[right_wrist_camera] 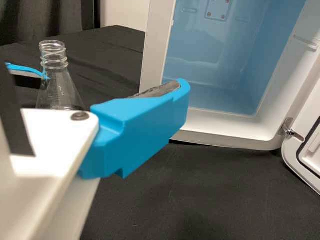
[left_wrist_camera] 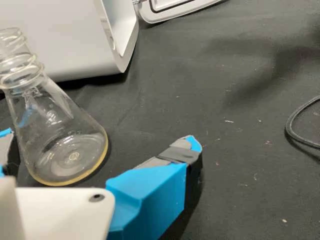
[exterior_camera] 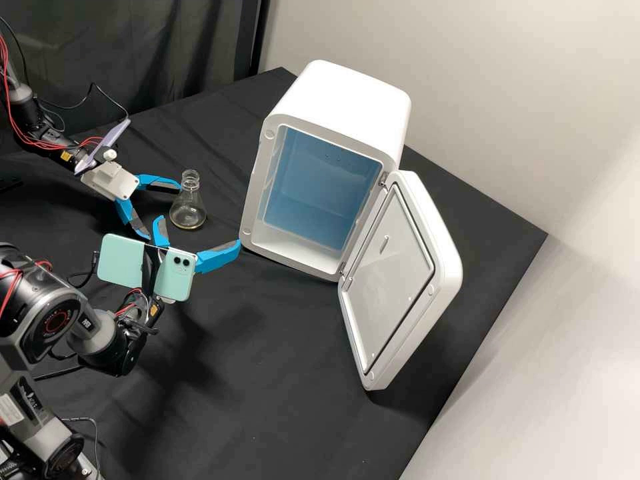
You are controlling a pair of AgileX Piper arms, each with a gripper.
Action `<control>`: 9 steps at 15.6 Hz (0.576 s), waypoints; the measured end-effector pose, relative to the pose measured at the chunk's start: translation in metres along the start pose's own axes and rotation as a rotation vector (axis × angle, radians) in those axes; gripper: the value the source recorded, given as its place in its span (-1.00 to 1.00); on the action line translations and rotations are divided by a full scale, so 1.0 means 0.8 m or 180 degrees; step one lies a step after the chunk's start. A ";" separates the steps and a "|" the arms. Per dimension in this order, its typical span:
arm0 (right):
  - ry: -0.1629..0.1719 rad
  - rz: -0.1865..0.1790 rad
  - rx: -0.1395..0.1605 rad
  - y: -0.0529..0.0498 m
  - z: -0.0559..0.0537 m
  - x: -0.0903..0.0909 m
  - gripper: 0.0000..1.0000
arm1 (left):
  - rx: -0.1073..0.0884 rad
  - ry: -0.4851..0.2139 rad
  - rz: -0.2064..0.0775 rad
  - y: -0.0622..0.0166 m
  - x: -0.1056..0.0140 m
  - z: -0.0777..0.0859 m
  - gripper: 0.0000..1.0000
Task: Place the flask in the incubator
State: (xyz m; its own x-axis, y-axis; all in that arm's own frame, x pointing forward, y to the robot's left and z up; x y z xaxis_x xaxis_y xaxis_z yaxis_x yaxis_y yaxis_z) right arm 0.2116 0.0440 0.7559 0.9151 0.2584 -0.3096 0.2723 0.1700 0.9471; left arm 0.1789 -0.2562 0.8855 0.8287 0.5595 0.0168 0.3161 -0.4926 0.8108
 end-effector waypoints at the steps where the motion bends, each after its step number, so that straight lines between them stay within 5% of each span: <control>1: 0.0000 0.0000 0.0000 0.000 0.000 0.000 1.00 | 0.0002 0.0020 0.0011 0.0014 0.001 -0.003 1.00; 9: 0.0000 0.0000 -0.0018 0.000 0.000 0.000 1.00 | -0.0074 0.0160 -0.0087 -0.0052 0.006 -0.020 1.00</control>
State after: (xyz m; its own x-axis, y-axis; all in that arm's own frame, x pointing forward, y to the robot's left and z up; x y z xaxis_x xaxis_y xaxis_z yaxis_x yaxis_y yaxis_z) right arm 0.2116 0.0440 0.7559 0.9151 0.2584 -0.3096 0.2707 0.1754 0.9466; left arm 0.1743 -0.2410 0.8914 0.7954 0.6057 0.0233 0.3270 -0.4612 0.8248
